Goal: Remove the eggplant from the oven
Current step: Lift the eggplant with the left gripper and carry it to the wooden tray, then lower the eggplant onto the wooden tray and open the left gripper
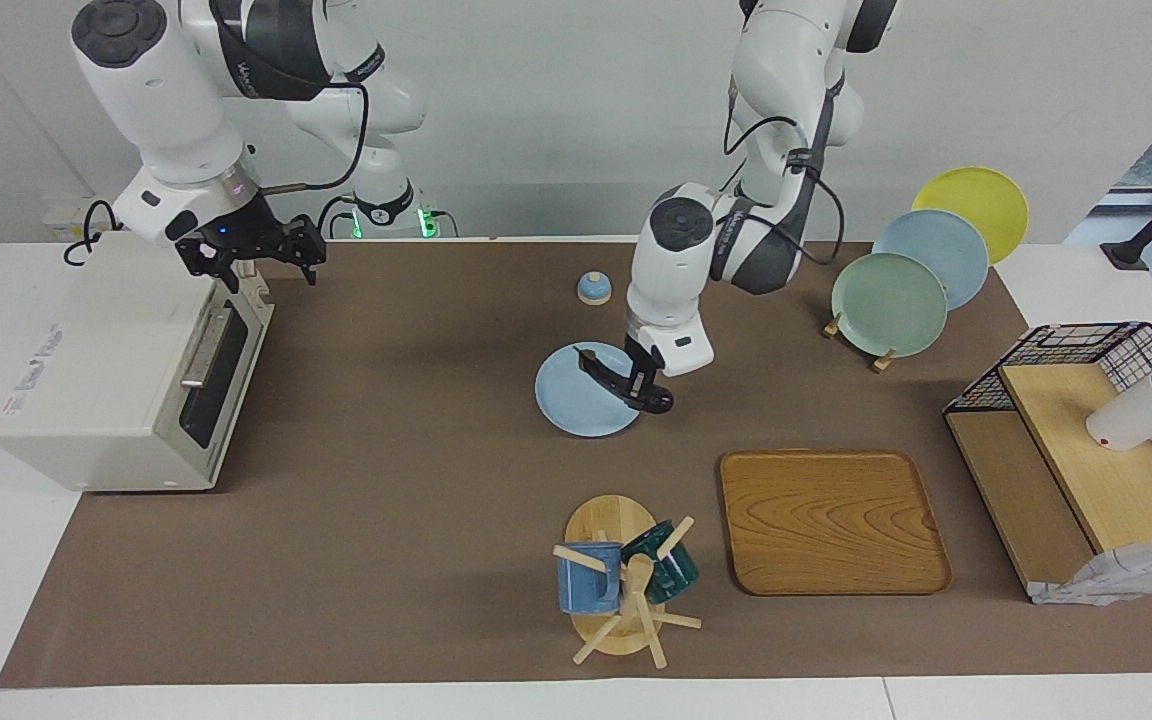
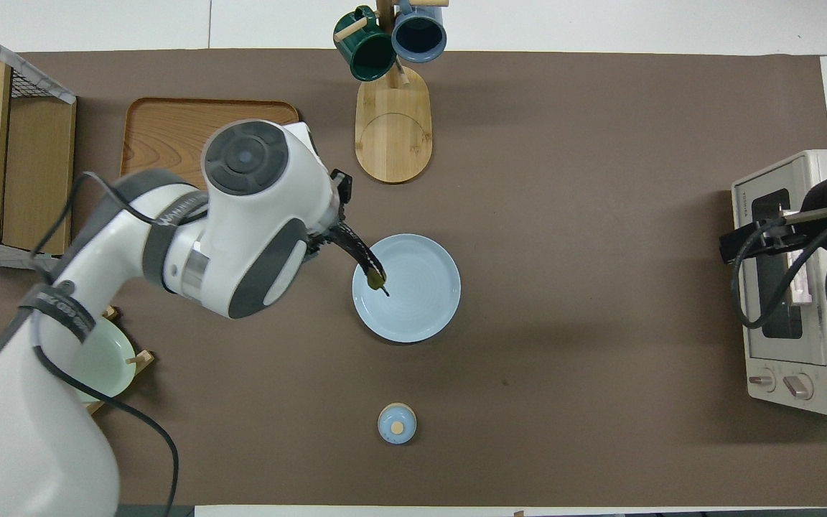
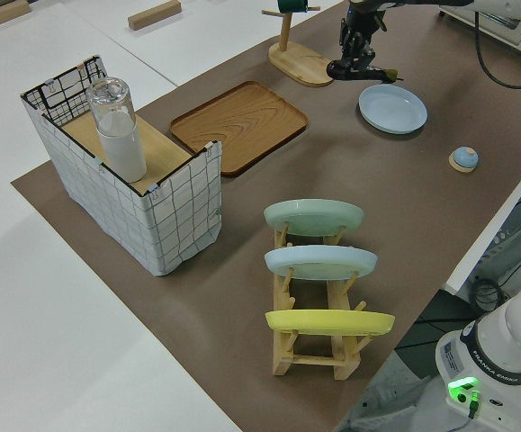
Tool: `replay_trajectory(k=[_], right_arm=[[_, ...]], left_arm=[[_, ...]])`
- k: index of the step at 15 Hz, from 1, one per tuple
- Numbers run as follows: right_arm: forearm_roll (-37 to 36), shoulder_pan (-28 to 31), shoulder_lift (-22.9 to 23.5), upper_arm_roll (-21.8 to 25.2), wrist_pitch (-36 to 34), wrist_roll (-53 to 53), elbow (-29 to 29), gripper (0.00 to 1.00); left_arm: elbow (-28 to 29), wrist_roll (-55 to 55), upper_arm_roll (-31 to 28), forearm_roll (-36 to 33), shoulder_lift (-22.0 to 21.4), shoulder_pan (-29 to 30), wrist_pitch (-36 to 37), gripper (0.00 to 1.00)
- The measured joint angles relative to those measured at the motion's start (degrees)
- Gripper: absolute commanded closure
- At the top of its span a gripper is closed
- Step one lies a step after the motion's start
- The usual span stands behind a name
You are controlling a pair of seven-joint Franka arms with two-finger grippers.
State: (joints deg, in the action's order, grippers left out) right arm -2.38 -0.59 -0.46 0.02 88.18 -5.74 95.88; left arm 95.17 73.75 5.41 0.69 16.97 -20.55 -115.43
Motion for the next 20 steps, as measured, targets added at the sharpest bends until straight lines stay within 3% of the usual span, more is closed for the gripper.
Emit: replay_trajectory(k=[4,6,10,12,18,19,20], right_arm=[[0.02,-0.28,1.28,0.22,-0.48,0.84,-1.59,0.00],[0.03,-0.37,1.28,0.27,-0.48,1.23,-1.87,0.00],[0.04,-0.33,1.28,0.44,-0.48,1.94,-2.27,0.00],[0.04,0.23,1.24,0.68,-0.48,1.94,-2.53,0.00],[0.09,1.04,0.47,0.81,-0.48,1.94,-2.91,0.00],[0.09,0.93,0.26,0.75,-0.48,1.95,-2.91,0.00],[0.09,0.92,0.11,0.66,-0.58,1.95,-2.91,0.00]], left_arm=[[-2.85,-25.51,-0.17,1.74,2.63,10.75,0.34,1.00],[-5.47,-33.71,-0.21,1.98,6.03,13.57,0.36,1.00],[-15.55,-42.89,-0.22,1.05,17.07,15.18,0.16,1.00],[-18.01,-45.96,-0.20,0.23,20.38,15.58,-0.45,1.00],[-18.13,-51.03,-0.06,-1.61,21.37,15.62,-1.50,1.00],[-18.10,-51.81,-0.03,-1.63,21.37,15.60,-1.73,0.61],[-17.99,-52.72,0.05,-1.63,21.37,15.57,-2.05,0.01]])
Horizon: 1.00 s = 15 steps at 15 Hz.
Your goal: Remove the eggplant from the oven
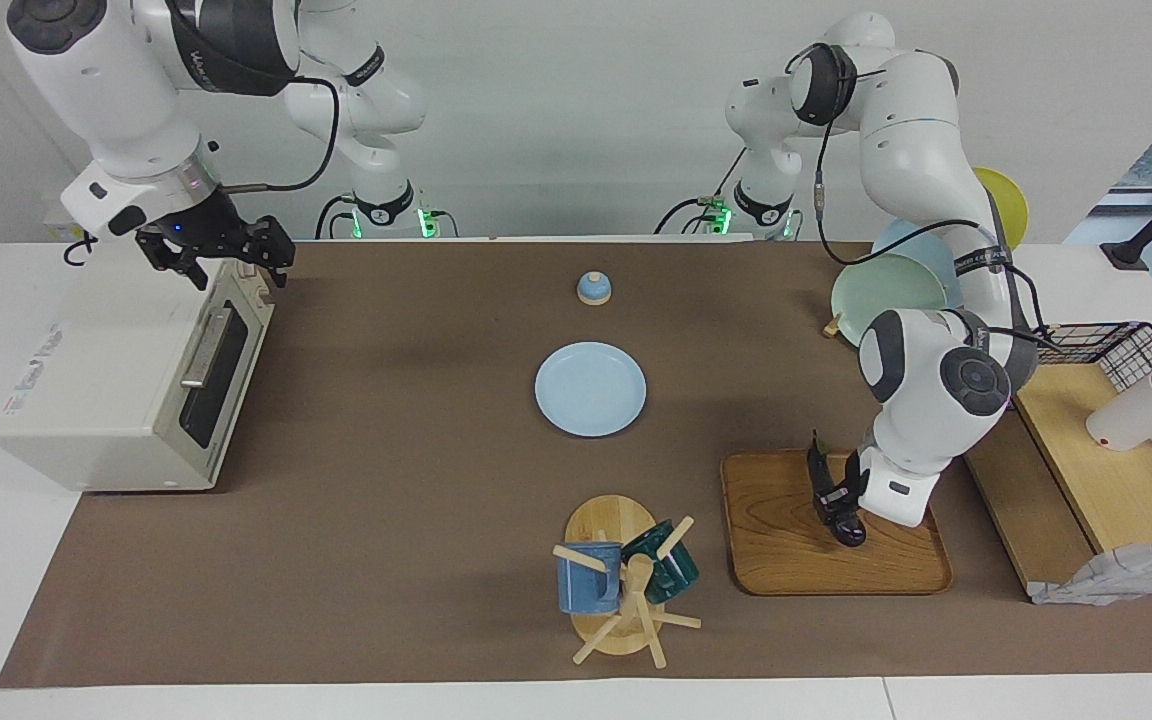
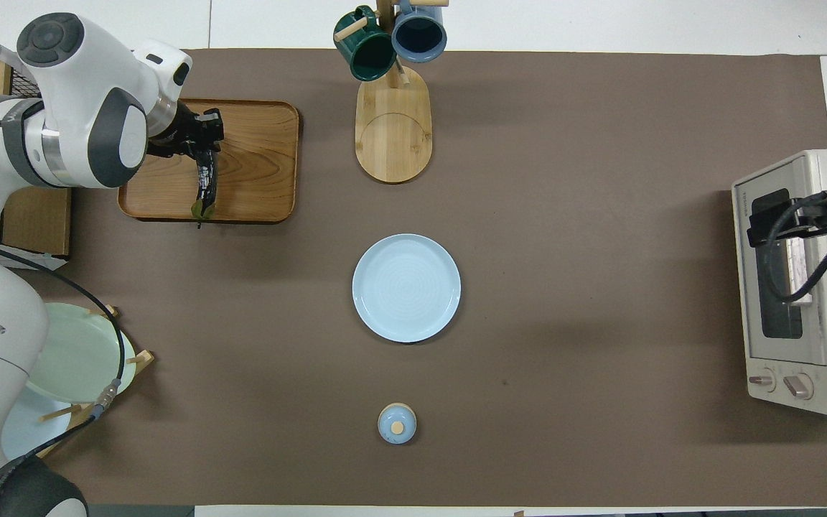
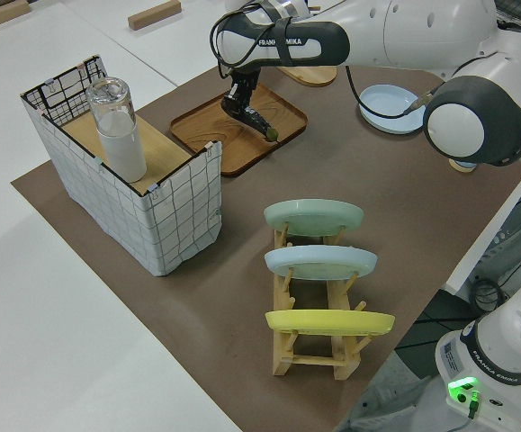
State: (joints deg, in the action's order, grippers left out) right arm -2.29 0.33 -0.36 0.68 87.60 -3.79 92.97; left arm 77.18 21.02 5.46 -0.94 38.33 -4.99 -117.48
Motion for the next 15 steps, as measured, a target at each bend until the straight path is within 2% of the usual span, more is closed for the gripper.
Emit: replay_trajectory(k=[5,7,10,15], right_arm=[[0.00,1.18,-0.12,0.27,-0.77,0.00,0.00,0.00],[0.00,1.35,-0.12,0.28,-0.78,0.00,0.00,0.00],[0.00,1.34,-0.12,0.27,-0.78,0.00,0.00,0.00],[0.00,1.34,-0.12,0.27,-0.78,0.00,0.00,0.00]], left_arm=[[0.00,-0.91,0.09,0.00,-0.33,0.06,1.46,0.00],[-0.43,-0.87,0.08,0.00,-1.98,0.10,2.22,0.00],[-0.67,-0.86,-0.13,0.00,-8.53,0.24,6.70,0.00],[-0.64,-0.89,-0.36,0.00,-20.21,0.34,21.50,0.00]])
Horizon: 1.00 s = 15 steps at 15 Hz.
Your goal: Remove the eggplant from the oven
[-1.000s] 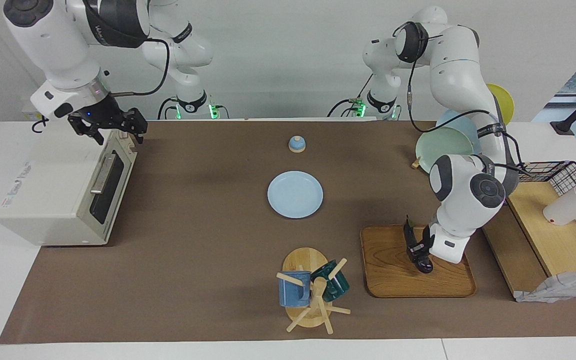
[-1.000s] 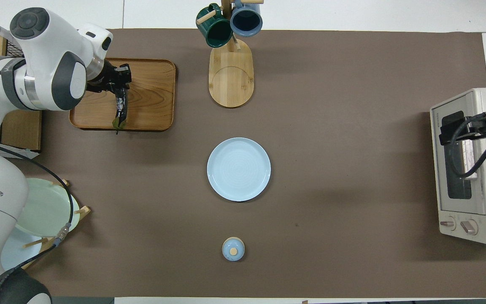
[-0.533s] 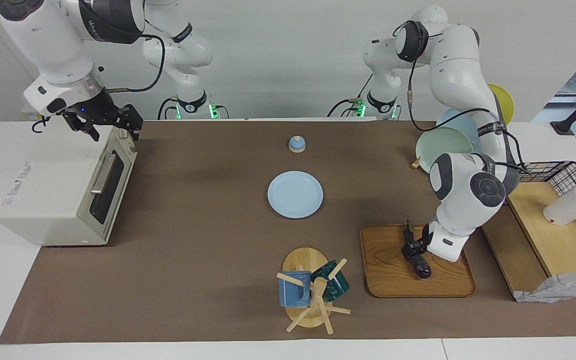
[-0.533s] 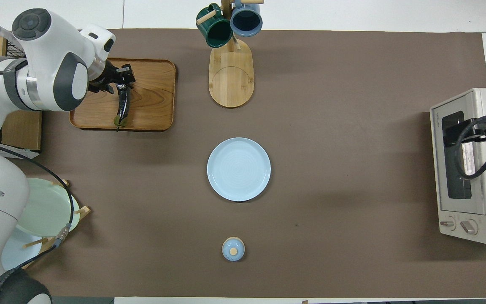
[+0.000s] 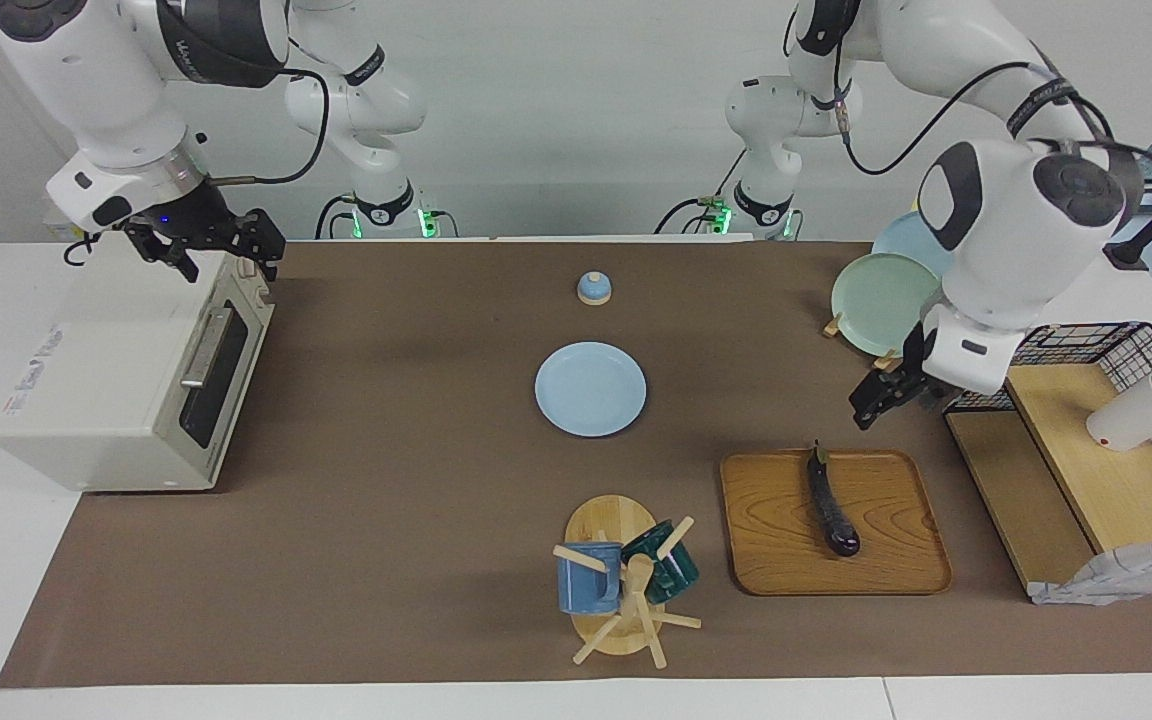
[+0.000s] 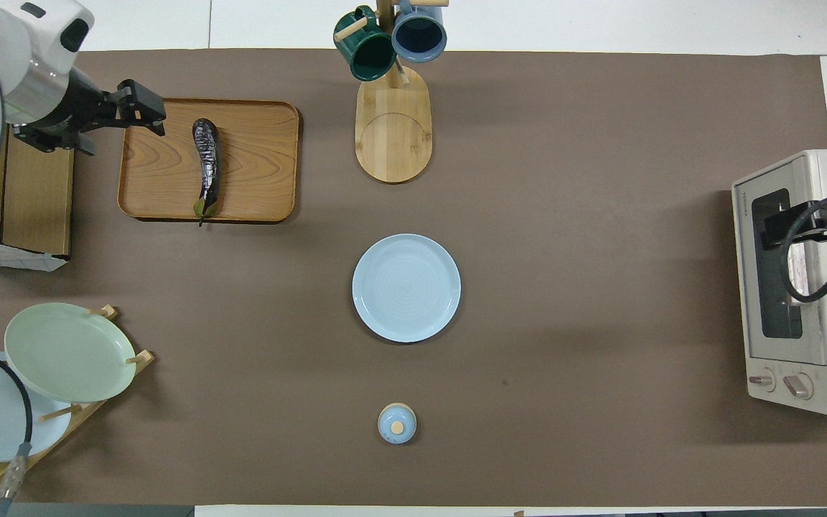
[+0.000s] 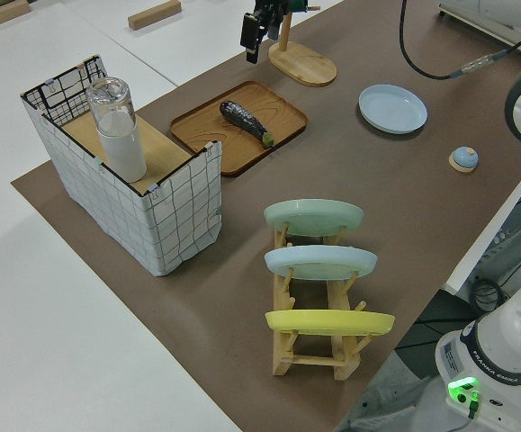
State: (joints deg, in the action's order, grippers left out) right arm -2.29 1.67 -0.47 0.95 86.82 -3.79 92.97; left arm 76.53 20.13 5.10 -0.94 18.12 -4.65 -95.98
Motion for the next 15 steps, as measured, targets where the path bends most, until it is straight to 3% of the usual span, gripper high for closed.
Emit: replay_trajectory(k=[5,11,15], right_arm=[[0.00,0.00,0.00,0.00,0.00,0.00,0.00,0.00],[0.00,0.00,0.00,0.00,0.00,0.00,0.00,0.00],[0.00,0.00,0.00,0.00,0.00,0.00,0.00,0.00]], left_arm=[[4.26,-2.46,-0.02,-0.03,-8.72,1.38,8.75,0.00],[18.60,-4.56,1.68,-0.03,-17.51,4.49,8.02,0.00],[20.48,-4.67,2.46,2.73,-19.62,4.93,7.73,0.00]])
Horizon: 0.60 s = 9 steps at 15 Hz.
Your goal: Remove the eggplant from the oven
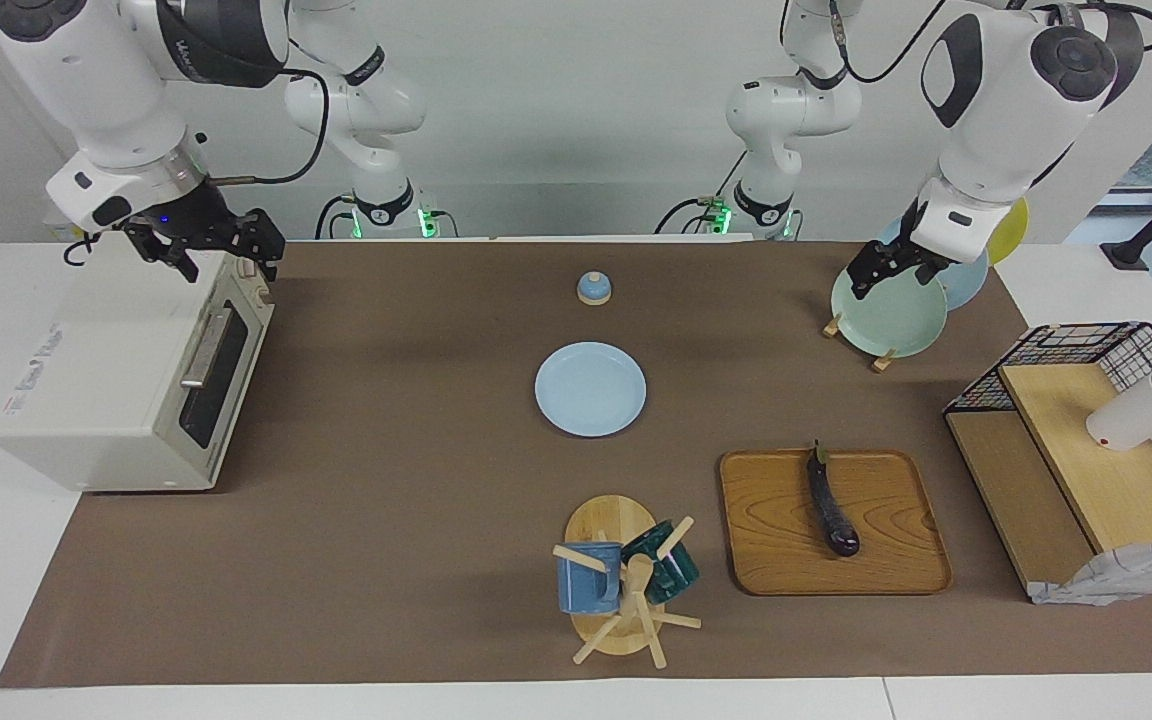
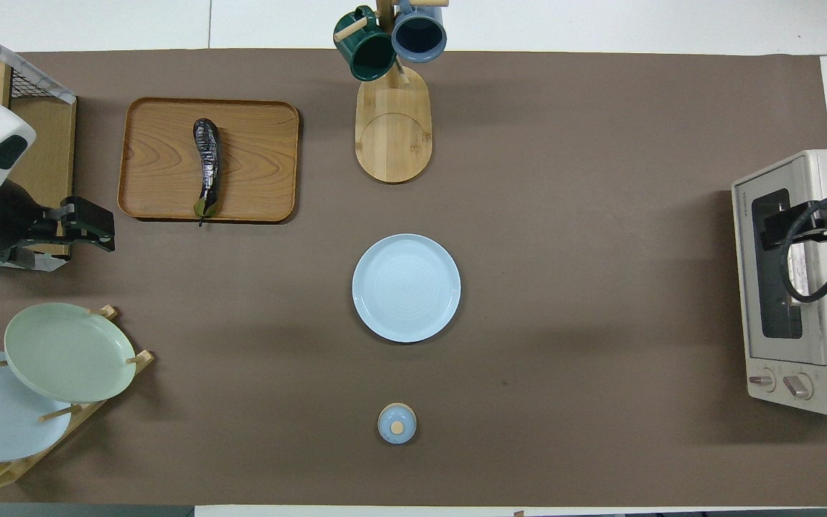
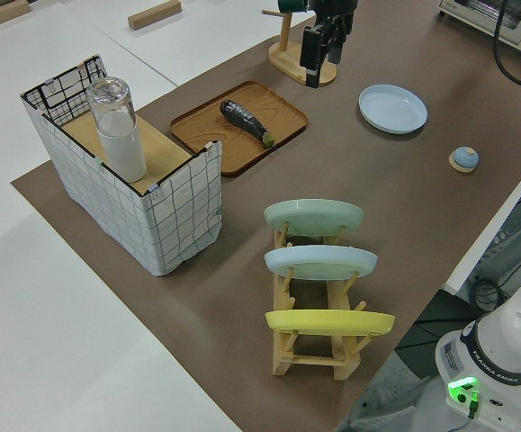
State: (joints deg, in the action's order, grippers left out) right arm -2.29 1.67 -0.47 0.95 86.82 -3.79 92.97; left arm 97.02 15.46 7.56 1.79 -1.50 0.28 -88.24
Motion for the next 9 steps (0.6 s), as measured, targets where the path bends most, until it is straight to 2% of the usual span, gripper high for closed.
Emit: replay_trajectory(k=[3,9], right_arm=[[0.00,0.00,0.00,0.00,0.00,0.00,0.00,0.00],[0.00,0.00,0.00,0.00,0.00,0.00,0.00,0.00]], left_arm=[[-0.97,0.00,-0.08,3.02,-1.04,0.88,3.88,0.00],[-4.08,0.00,0.00,2.23,-1.16,0.88,6.53,0.00]])
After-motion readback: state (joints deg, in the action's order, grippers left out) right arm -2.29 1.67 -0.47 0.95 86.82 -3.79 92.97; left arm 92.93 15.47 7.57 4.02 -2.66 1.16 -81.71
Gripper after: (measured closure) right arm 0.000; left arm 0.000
